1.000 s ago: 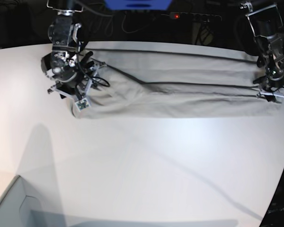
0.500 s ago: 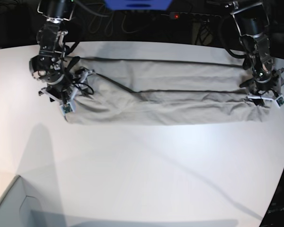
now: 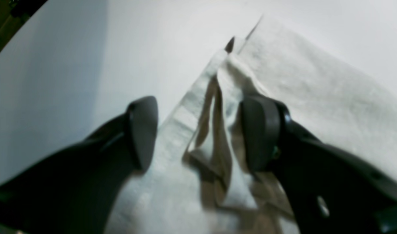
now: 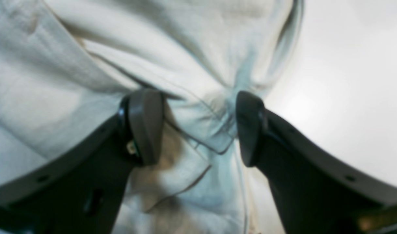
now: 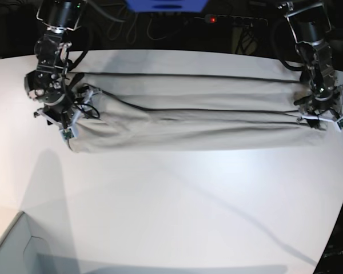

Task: Layout the t-shirt on the table in an organized manner, then fold the t-shirt properly
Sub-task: 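Grasp both strip ends with both grippers and pull the strip taut, then fold the strip end with the left gripper toward the right gripper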

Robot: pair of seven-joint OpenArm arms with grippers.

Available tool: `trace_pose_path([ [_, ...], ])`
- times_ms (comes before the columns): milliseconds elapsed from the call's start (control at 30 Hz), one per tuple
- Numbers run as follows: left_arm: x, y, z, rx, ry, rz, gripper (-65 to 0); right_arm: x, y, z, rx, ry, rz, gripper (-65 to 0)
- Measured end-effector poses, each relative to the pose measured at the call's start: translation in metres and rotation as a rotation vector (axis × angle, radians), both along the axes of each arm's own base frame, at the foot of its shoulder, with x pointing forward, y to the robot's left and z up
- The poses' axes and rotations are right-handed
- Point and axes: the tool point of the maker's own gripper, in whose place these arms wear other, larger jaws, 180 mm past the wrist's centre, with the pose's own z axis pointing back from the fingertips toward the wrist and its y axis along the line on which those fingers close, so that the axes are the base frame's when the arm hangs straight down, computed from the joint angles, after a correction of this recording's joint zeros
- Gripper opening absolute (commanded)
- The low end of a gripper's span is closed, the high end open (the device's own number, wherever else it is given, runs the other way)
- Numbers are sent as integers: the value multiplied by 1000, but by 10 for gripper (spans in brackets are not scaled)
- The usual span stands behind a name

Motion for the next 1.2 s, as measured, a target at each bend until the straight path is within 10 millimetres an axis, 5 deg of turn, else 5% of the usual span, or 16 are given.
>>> trace_pose_path([
  [167,-1,0,-1,-1,1,0,-282,0,0,0,0,1,0,-291],
  [467,0,-9,-4,-2,-4,-25,-649,0,2,-1,5,1,-4,-291],
  [800,-26,-29,13,-24,20,-25,-650,1,0,0,-5,8,-5,-291],
  [900,-26,-40,37,0,-33,-38,-650,3,0,0,-18,18,-7,-291],
  [1067,3,-66,103,46,-241,-83,-650,2,3,0,-21,21,-6,-291],
  [1200,-10,-90,107,23,-239,-86,-650,3,6,-1,-16,19,-14,-291],
])
